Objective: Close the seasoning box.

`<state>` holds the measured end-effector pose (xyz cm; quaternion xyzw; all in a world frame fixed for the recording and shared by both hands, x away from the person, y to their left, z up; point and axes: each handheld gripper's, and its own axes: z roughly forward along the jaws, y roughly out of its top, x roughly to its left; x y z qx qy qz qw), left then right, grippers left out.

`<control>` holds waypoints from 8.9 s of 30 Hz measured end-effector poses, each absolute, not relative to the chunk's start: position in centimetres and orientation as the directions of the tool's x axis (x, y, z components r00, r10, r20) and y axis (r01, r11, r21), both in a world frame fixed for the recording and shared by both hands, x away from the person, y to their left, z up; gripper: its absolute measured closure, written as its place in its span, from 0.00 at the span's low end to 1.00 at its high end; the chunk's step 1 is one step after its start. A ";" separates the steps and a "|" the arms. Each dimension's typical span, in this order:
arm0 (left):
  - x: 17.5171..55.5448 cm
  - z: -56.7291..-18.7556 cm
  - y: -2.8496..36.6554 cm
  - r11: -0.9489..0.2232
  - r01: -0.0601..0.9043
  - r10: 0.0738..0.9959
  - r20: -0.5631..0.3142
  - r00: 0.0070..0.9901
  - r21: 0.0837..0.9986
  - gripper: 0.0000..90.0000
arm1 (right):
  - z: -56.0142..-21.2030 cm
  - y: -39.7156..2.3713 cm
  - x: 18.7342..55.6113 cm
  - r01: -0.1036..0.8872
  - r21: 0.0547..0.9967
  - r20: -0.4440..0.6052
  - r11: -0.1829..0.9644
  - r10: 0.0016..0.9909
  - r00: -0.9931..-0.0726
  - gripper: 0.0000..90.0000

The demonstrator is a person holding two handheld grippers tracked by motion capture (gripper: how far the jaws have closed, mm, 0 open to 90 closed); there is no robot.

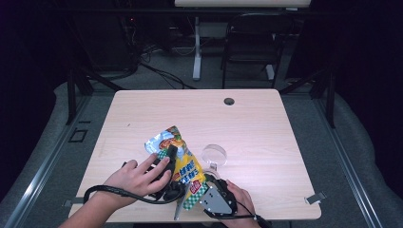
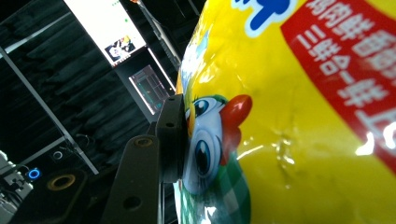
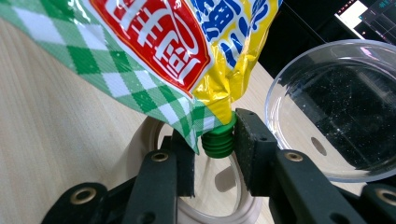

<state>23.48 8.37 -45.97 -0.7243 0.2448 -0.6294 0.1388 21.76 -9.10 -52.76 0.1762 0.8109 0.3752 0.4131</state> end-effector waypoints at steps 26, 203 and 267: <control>23.1 -46.0 8.2 -0.823 -0.177 -0.555 0.830 0.047 -0.540 0.72 | -52.9 -8.9 21.7 -0.022 0.750 -0.539 0.661 0.591 -0.601 0.78; 22.1 -44.3 6.9 -0.733 -0.137 -0.674 0.739 0.006 -0.667 0.75 | -52.6 -8.6 21.8 -0.006 0.801 -0.470 0.599 0.622 -0.626 0.78; 21.7 -44.2 6.3 -0.733 -0.140 -0.670 0.742 -0.016 -0.665 0.75 | -52.6 -8.7 21.6 -0.004 0.814 -0.463 0.581 0.646 -0.607 0.78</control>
